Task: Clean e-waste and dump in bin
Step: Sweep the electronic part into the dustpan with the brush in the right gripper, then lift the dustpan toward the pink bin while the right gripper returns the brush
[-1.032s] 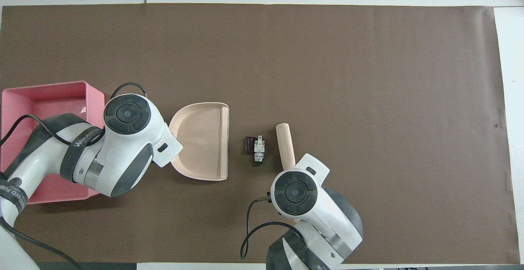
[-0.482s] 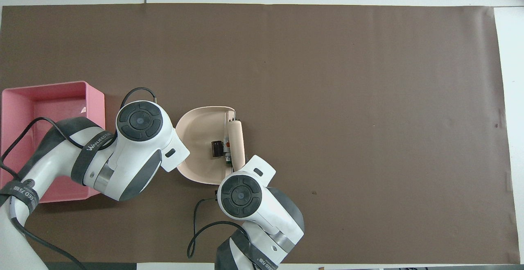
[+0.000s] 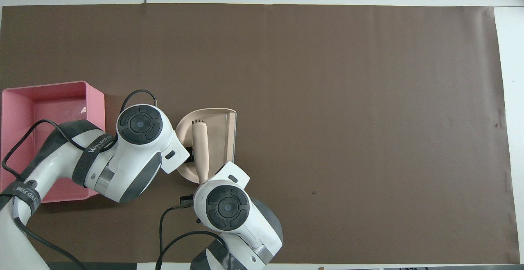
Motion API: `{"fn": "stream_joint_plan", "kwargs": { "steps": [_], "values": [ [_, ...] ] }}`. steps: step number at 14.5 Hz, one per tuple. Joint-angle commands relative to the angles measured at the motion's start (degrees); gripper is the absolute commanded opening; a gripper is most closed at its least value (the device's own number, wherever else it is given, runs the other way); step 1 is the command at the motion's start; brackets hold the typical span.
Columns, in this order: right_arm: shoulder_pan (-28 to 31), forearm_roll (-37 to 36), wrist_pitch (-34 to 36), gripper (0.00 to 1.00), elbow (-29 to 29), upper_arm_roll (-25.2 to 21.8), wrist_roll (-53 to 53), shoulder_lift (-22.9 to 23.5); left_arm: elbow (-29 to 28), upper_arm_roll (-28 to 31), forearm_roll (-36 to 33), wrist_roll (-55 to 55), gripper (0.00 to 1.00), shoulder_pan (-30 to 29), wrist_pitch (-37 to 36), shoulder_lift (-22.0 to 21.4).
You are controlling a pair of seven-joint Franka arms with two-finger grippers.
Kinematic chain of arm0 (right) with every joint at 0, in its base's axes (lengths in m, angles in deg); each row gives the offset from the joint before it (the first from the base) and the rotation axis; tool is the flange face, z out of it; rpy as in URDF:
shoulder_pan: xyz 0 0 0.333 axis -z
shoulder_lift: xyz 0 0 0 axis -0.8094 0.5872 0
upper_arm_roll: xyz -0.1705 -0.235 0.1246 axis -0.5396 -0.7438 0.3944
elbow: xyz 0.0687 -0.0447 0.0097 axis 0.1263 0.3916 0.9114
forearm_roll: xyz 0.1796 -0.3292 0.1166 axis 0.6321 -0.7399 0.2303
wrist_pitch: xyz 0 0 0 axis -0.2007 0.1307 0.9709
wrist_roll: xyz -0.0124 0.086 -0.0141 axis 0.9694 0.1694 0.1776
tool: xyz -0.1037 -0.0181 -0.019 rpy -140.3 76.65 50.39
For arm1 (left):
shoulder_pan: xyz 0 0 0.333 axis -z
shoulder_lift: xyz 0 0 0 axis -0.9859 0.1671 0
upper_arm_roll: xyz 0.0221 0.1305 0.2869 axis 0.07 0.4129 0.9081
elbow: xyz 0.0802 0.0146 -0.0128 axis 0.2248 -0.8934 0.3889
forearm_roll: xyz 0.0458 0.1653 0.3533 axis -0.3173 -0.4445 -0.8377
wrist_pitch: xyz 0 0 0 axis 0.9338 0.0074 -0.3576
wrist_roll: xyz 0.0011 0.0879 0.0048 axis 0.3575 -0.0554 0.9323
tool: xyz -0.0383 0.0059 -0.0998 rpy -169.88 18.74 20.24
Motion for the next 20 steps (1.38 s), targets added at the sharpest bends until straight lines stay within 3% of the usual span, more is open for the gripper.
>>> {"fn": "stream_joint_plan", "kwargs": {
  "steps": [1,3,6,9,12,17,20],
  "values": [
    [0.47,1.31,0.29,0.00,-1.20,0.21,0.88,0.46,-2.23,0.33,-0.60,-0.97,0.00,-1.79,2.44,-1.64],
    [0.64,1.31,3.00,0.00,-1.20,0.13,0.79,-0.93,-2.23,0.24,-0.07,-1.24,0.00,-3.38,3.94,-1.64],
    [2.04,0.97,14.57,0.00,-1.03,-0.66,-1.48,-9.09,-2.23,0.33,4.04,-3.86,0.00,-3.74,4.91,-1.64],
    [9.67,-0.35,28.99,0.00,-1.11,-0.58,-1.50,-16.30,-2.05,0.42,6.70,-6.68,0.00,-5.93,4.65,-2.60],
    [20.29,-4.65,39.73,0.00,-0.76,-0.58,3.31,-20.36,-0.83,0.68,9.42,-7.74,0.00,-6.28,4.03,-3.92],
    [41.47,-13.44,43.89,0.00,1.17,-0.49,23.52,-20.98,4.52,1.56,9.78,-11.42,0.00,-10.84,-4.90,-5.77],
    [49.75,-20.55,43.01,0.00,3.89,-0.40,30.47,-20.11,10.41,1.47,9.86,-16.59,0.00,-18.30,-10.64,-5.42]
  ]
}}
